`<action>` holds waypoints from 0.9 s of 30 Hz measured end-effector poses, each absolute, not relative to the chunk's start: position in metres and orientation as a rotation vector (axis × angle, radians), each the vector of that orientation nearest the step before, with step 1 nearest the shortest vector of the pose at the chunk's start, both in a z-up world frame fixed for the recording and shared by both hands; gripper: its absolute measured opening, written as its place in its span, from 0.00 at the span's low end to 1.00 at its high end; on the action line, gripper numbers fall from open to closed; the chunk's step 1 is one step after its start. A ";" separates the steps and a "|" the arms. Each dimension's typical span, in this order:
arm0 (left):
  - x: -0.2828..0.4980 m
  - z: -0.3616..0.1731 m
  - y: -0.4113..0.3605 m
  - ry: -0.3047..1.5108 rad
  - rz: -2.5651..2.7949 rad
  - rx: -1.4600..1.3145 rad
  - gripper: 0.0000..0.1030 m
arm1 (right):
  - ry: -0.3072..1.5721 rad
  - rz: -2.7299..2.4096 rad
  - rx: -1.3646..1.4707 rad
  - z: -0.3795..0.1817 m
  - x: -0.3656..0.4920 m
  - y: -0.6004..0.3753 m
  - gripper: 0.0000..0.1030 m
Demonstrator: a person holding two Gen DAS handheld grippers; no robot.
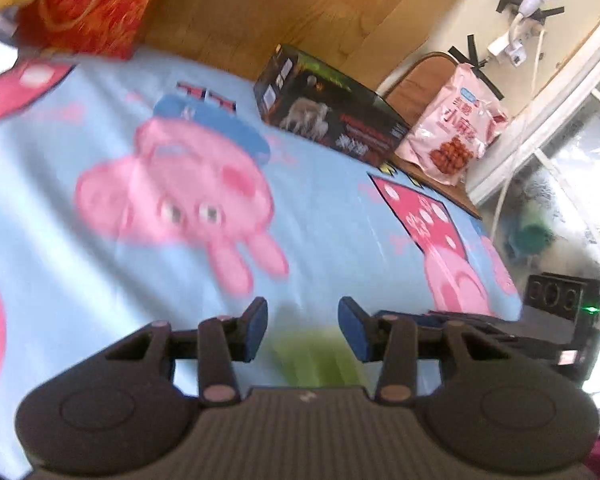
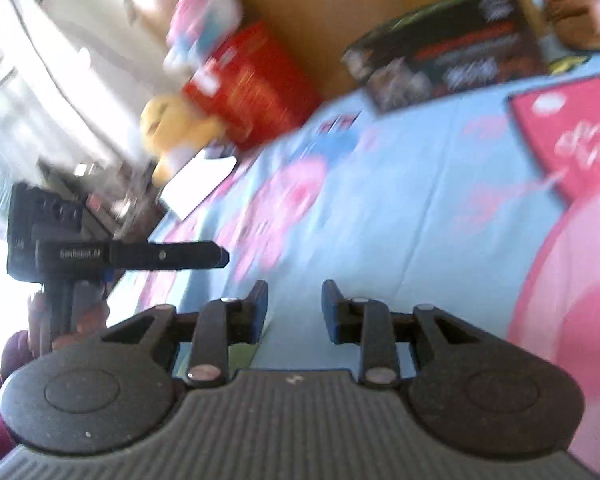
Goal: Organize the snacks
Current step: 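Grasp the light green pack on the sheet with the left tool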
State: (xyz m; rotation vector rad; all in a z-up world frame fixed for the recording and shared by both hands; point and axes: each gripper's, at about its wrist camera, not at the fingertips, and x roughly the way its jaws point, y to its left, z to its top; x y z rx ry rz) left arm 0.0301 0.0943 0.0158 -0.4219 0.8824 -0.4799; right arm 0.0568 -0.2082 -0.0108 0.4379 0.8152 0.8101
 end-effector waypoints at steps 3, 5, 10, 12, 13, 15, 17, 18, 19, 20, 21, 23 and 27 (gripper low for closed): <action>0.016 0.010 0.089 0.894 -0.516 -0.455 0.45 | 0.826 0.872 0.369 -0.009 0.037 -0.195 0.33; 0.011 0.004 0.080 0.915 -0.544 -0.453 0.45 | 0.834 0.915 0.326 -0.009 0.026 -0.186 0.41; 0.004 0.001 0.060 0.898 -0.535 -0.427 0.57 | 0.742 0.956 0.081 0.006 -0.010 -0.155 0.60; 0.008 0.001 0.052 0.896 -0.529 -0.424 0.57 | 0.689 0.935 -0.033 0.007 -0.025 -0.147 0.61; 0.015 0.001 0.047 0.903 -0.537 -0.436 0.57 | 0.673 0.924 -0.068 0.005 -0.028 -0.148 0.61; 0.025 0.000 0.037 0.923 -0.580 -0.466 0.57 | 0.644 0.879 -0.126 0.005 -0.029 -0.149 0.60; 0.036 0.001 0.021 0.928 -0.614 -0.454 0.56 | 0.594 0.768 -0.218 0.002 -0.023 -0.157 0.63; 0.040 0.002 0.015 0.931 -0.630 -0.450 0.55 | 0.574 0.735 -0.230 0.001 -0.017 -0.163 0.63; 0.043 0.003 0.009 0.934 -0.649 -0.453 0.54 | 0.569 0.673 -0.226 0.000 -0.010 -0.170 0.63; 0.045 0.004 0.005 0.933 -0.660 -0.458 0.54 | 0.563 0.550 -0.217 -0.001 -0.001 -0.178 0.62; 0.045 0.005 0.003 0.925 -0.662 -0.459 0.54 | 0.551 0.437 -0.210 -0.001 0.006 -0.187 0.61; 0.047 0.006 0.003 0.919 -0.650 -0.456 0.54 | 0.553 0.293 -0.178 0.000 0.016 -0.205 0.59; 0.059 0.010 0.010 0.918 -0.596 -0.453 0.54 | 0.572 0.401 -0.001 0.007 0.015 -0.234 0.59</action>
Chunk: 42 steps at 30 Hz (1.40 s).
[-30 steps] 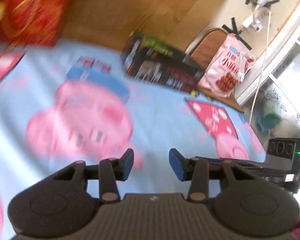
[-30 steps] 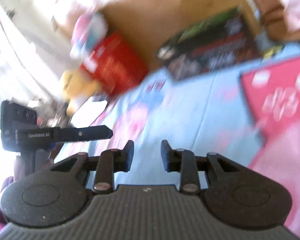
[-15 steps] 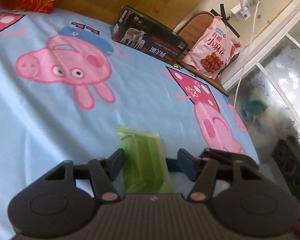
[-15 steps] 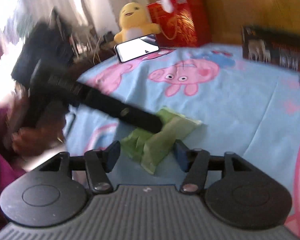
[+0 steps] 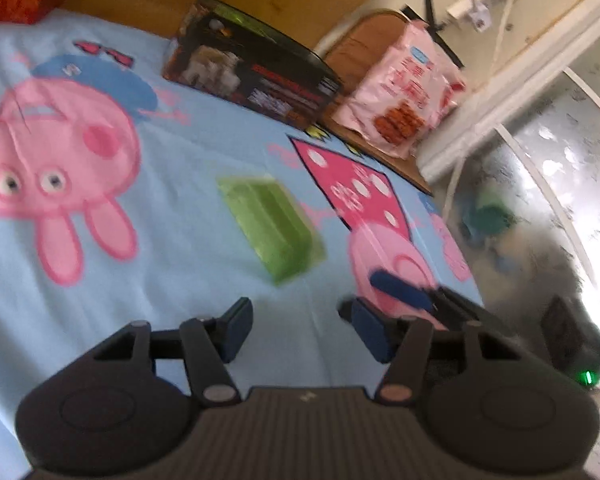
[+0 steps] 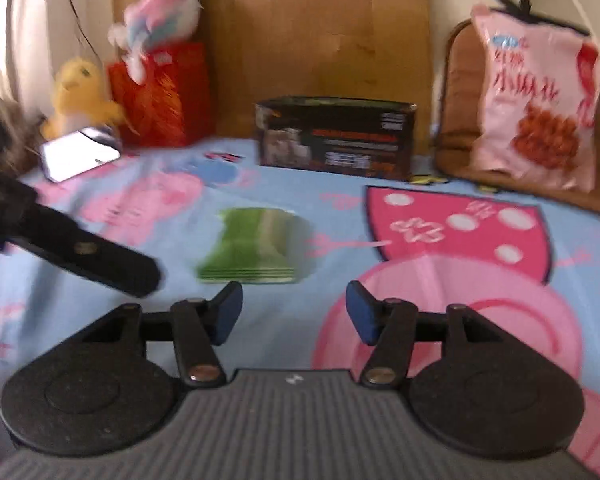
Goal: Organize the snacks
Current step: 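Grasp the light green pack on the sheet with the left tool, then lower the light green pack into the tin box and open the left tool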
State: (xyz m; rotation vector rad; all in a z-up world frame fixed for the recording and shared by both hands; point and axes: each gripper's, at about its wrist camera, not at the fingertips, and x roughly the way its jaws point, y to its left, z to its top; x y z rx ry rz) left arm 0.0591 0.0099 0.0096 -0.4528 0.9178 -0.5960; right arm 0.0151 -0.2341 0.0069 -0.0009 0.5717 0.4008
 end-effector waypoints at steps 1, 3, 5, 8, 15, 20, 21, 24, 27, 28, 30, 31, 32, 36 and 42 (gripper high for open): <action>0.065 0.014 0.011 0.905 -0.574 -0.445 0.54 | 0.575 0.408 -0.003 0.006 0.016 -0.231 0.59; 0.079 0.024 0.011 0.856 -0.533 -0.415 0.57 | 0.588 0.409 -0.019 0.005 0.022 -0.219 0.59; 0.096 0.031 0.010 0.817 -0.488 -0.376 0.57 | 0.599 0.441 -0.001 0.003 0.023 -0.213 0.59; 0.126 0.030 0.002 0.826 -0.495 -0.372 0.57 | 0.614 0.484 -0.016 0.001 0.021 -0.193 0.62; 0.129 0.010 -0.029 0.903 -0.556 -0.298 0.51 | 0.579 0.396 -0.171 -0.002 0.045 -0.172 0.69; 0.111 0.014 -0.020 0.894 -0.590 -0.338 0.57 | 0.600 0.259 -0.024 -0.002 0.059 -0.227 0.67; 0.112 0.015 -0.017 0.888 -0.577 -0.347 0.57 | 0.604 0.278 0.021 -0.001 0.058 -0.234 0.67; 0.120 0.014 -0.013 0.902 -0.542 -0.382 0.57 | 0.597 0.325 0.039 0.001 0.053 -0.235 0.67; 0.125 0.011 -0.016 0.916 -0.534 -0.382 0.53 | 0.595 0.360 -0.023 0.000 0.057 -0.223 0.67; 0.126 0.009 -0.020 0.927 -0.538 -0.378 0.53 | 0.596 0.373 -0.038 0.000 0.058 -0.220 0.66; 0.128 0.005 -0.026 0.923 -0.540 -0.365 0.46 | 0.601 0.400 -0.065 0.000 0.063 -0.214 0.61; 0.129 0.005 -0.031 0.919 -0.545 -0.344 0.43 | 0.611 0.412 -0.077 -0.003 0.070 -0.212 0.50; 0.129 0.005 -0.034 0.913 -0.536 -0.324 0.41 | 0.608 0.419 -0.093 -0.007 0.074 -0.209 0.42; 0.134 0.012 -0.032 0.926 -0.543 -0.342 0.42 | 0.581 0.415 -0.091 -0.006 0.077 -0.203 0.35; 0.167 0.060 -0.035 0.810 -0.562 -0.314 0.41 | 0.446 0.390 -0.082 0.019 0.087 -0.207 0.32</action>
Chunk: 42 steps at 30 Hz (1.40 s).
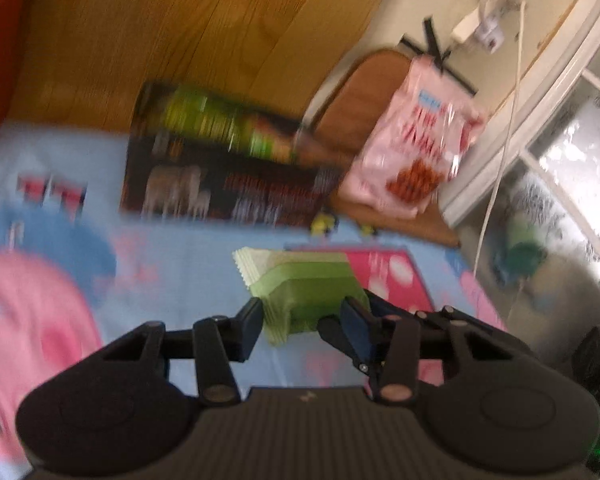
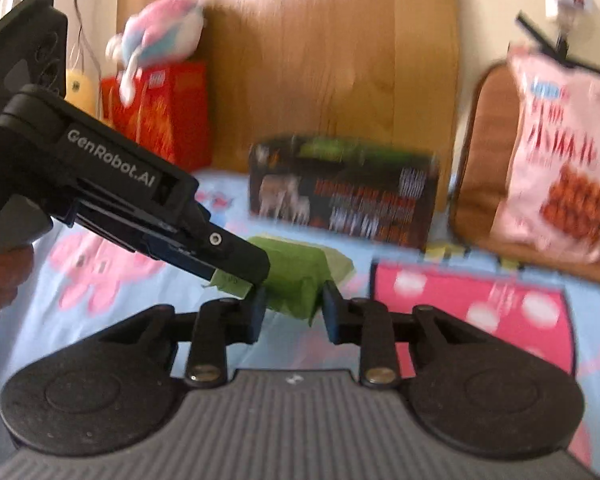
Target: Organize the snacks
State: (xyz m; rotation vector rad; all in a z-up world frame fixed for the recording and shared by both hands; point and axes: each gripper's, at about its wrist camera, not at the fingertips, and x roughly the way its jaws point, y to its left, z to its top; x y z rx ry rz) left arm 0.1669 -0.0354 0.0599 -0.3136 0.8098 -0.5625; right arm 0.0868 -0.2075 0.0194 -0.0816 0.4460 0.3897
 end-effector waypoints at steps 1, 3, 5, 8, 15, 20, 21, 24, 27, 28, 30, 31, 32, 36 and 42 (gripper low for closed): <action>0.176 0.067 -0.037 0.795 -0.560 -0.308 0.41 | 0.416 0.380 -0.087 0.026 0.093 -0.208 0.31; 0.196 0.081 -0.040 0.751 -0.553 -0.294 0.41 | 0.378 0.367 -0.090 0.037 0.112 -0.209 0.32; 0.220 0.090 -0.044 0.719 -0.543 -0.293 0.42 | 0.349 0.357 -0.068 0.048 0.137 -0.213 0.32; 0.258 0.090 -0.046 0.705 -0.518 -0.310 0.42 | 0.331 0.336 -0.024 0.057 0.176 -0.218 0.31; 0.307 0.063 -0.050 0.749 -0.462 -0.317 0.42 | 0.380 0.305 0.027 0.039 0.242 -0.217 0.32; 0.304 0.060 -0.055 0.720 -0.440 -0.286 0.45 | 0.379 0.298 0.049 0.030 0.243 -0.225 0.35; 0.301 0.062 -0.055 0.717 -0.428 -0.277 0.45 | 0.380 0.298 0.062 0.029 0.243 -0.228 0.37; 0.287 0.068 -0.051 0.689 -0.395 -0.241 0.48 | 0.373 0.291 0.095 0.032 0.237 -0.233 0.39; 0.261 0.076 -0.040 0.657 -0.359 -0.220 0.49 | 0.359 0.289 0.100 0.040 0.223 -0.233 0.39; 0.252 0.078 -0.037 0.653 -0.347 -0.215 0.49 | 0.357 0.291 0.099 0.042 0.218 -0.233 0.39; 0.233 0.078 -0.032 0.643 -0.327 -0.206 0.49 | 0.351 0.296 0.106 0.048 0.207 -0.232 0.39; 0.224 0.077 -0.031 0.639 -0.318 -0.201 0.49 | 0.350 0.297 0.111 0.049 0.199 -0.231 0.39; 0.214 0.075 -0.029 0.636 -0.308 -0.196 0.52 | 0.351 0.297 0.116 0.050 0.190 -0.232 0.39; 0.180 0.057 -0.027 0.654 -0.271 -0.168 0.53 | 0.377 0.286 0.149 0.045 0.157 -0.233 0.39; 0.145 0.019 -0.021 0.739 -0.209 -0.153 0.53 | 0.462 0.275 0.195 0.025 0.116 -0.230 0.46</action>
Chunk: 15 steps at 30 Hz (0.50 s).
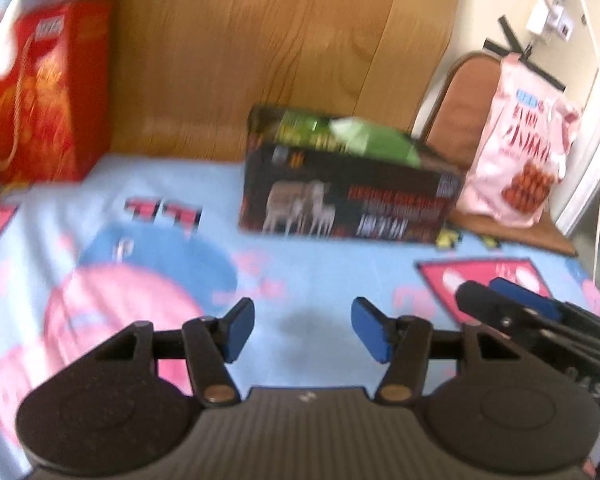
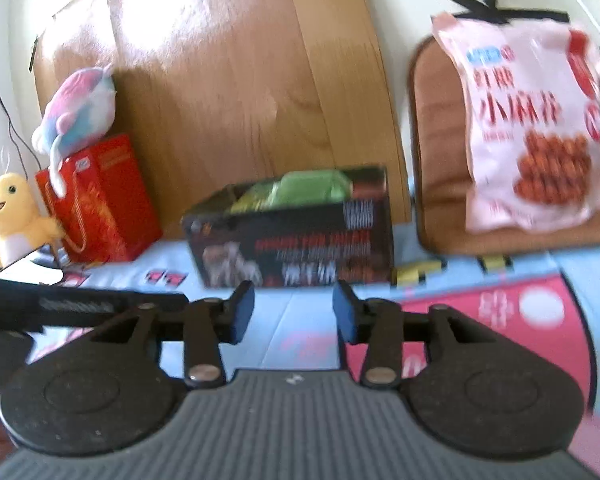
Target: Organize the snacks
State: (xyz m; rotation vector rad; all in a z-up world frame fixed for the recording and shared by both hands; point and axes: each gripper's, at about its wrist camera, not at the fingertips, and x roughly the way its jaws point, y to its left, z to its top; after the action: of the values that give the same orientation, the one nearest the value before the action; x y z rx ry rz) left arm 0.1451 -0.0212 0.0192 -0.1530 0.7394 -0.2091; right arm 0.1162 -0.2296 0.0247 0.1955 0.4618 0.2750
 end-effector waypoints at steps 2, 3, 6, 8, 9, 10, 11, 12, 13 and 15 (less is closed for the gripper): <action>0.135 0.013 -0.019 0.742 -0.186 -0.144 0.53 | 0.477 0.276 0.204 0.020 0.105 -0.227 0.46; 0.131 0.011 -0.019 0.741 -0.175 -0.138 0.53 | 0.478 0.275 0.214 0.016 0.099 -0.227 0.46; 0.116 0.009 -0.016 0.738 -0.166 -0.130 0.53 | 0.486 0.253 0.240 0.009 0.087 -0.225 0.46; 0.108 0.009 -0.017 0.726 -0.159 -0.112 0.53 | 0.487 0.239 0.255 0.006 0.080 -0.226 0.46; 0.104 0.007 -0.019 0.723 -0.157 -0.105 0.53 | 0.483 0.235 0.259 0.005 0.076 -0.225 0.46; 0.100 0.007 -0.020 0.720 -0.158 -0.097 0.53 | 0.474 0.232 0.265 0.006 0.072 -0.225 0.46; 0.097 0.005 -0.021 0.716 -0.160 -0.090 0.53 | 0.467 0.227 0.270 0.006 0.068 -0.225 0.46; 0.093 0.005 -0.023 0.712 -0.160 -0.083 0.53 | 0.463 0.219 0.274 0.005 0.062 -0.225 0.46; 0.089 0.005 -0.024 0.706 -0.160 -0.075 0.53 | 0.461 0.213 0.278 0.004 0.059 -0.225 0.46; 0.082 0.004 -0.027 0.694 -0.155 -0.056 0.54 | 0.452 0.203 0.289 0.004 0.053 -0.226 0.46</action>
State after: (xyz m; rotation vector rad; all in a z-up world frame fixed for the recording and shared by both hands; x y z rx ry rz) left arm 0.0823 -0.0269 0.0037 -0.0561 0.6938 -0.1552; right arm 0.0533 -0.2261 0.0041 0.2890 0.4523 0.2025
